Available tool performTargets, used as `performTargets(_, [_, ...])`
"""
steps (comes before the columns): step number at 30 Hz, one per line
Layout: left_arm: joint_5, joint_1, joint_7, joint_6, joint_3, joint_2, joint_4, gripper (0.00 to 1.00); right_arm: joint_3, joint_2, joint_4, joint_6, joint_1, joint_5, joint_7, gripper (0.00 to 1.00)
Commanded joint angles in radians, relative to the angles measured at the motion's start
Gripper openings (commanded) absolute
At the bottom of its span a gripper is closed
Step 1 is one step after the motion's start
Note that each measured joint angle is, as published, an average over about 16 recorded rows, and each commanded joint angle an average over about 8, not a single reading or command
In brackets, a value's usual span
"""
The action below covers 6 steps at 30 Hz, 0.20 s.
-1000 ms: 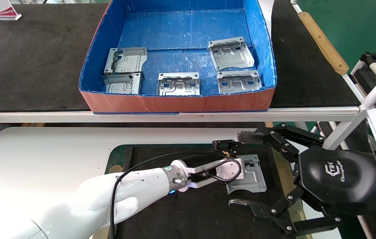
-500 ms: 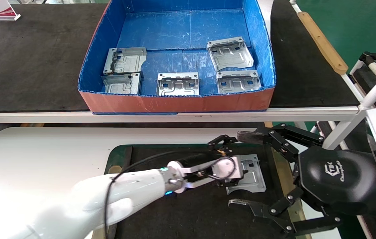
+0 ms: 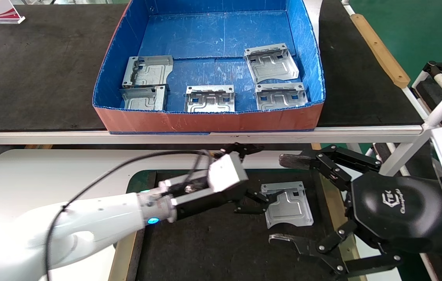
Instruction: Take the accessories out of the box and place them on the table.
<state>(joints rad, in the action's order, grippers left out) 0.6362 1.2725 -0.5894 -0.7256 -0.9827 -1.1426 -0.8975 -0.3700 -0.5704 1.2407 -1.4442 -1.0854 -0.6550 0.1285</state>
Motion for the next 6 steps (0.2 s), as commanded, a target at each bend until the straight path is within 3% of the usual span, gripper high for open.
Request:
performTargets(1, [0.006,-0.012,0.047,-0.046,0.042,0.032,-0.023,1.00,0.000,0.000,0.000,0.000,0.000,0.000,0.000,1.00])
performTargets(6, [0.014,-0.028,0.112,-0.111,0.101,0.076,-0.056,1.00,0.000,0.000,0.000,0.000,0.000,0.000,0.000,1.00])
